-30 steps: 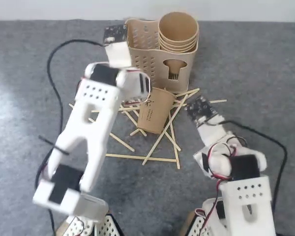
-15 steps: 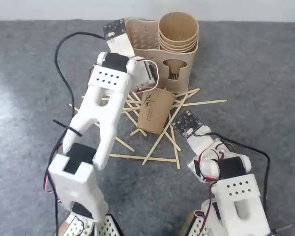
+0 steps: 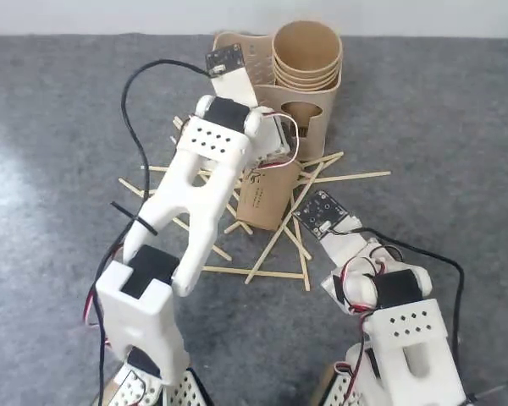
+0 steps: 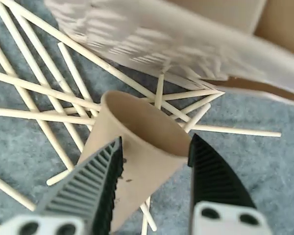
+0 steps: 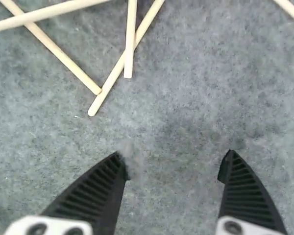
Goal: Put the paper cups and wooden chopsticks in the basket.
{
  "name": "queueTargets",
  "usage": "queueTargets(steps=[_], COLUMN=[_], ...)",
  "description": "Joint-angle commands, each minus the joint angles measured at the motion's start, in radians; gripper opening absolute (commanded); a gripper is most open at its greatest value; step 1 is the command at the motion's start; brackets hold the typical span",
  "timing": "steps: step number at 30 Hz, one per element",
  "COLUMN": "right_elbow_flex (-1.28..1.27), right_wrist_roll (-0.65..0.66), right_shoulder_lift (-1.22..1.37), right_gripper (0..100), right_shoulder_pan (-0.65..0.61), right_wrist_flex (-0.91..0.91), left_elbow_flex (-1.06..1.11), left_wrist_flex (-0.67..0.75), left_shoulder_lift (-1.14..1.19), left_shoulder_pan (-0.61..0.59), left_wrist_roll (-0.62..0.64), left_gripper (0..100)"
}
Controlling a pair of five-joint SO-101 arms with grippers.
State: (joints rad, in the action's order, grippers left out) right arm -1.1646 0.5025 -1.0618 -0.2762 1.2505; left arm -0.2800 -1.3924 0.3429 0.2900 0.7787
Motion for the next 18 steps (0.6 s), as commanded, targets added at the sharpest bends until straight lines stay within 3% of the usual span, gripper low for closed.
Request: queueTargets(steps=[1,18], right_elbow_flex=[0.003,0.003], right_wrist_roll=[0.014,0.011], right_shoulder_lift=[-0.019,-0.019], right_gripper=[28.1,28.1], right_shoulder_pan=[-0.005,-0.007], right_wrist_flex=[-0.010,-0.007], left_elbow_flex=[-0.007,0.085], left_wrist_flex=[0.003,0.049], left_shoulder_lift=[-0.011,-0.012], left_shoulder_pan=[0.003,-0.002], left_wrist_roll=[0.011,0.009], left_gripper=[21,18])
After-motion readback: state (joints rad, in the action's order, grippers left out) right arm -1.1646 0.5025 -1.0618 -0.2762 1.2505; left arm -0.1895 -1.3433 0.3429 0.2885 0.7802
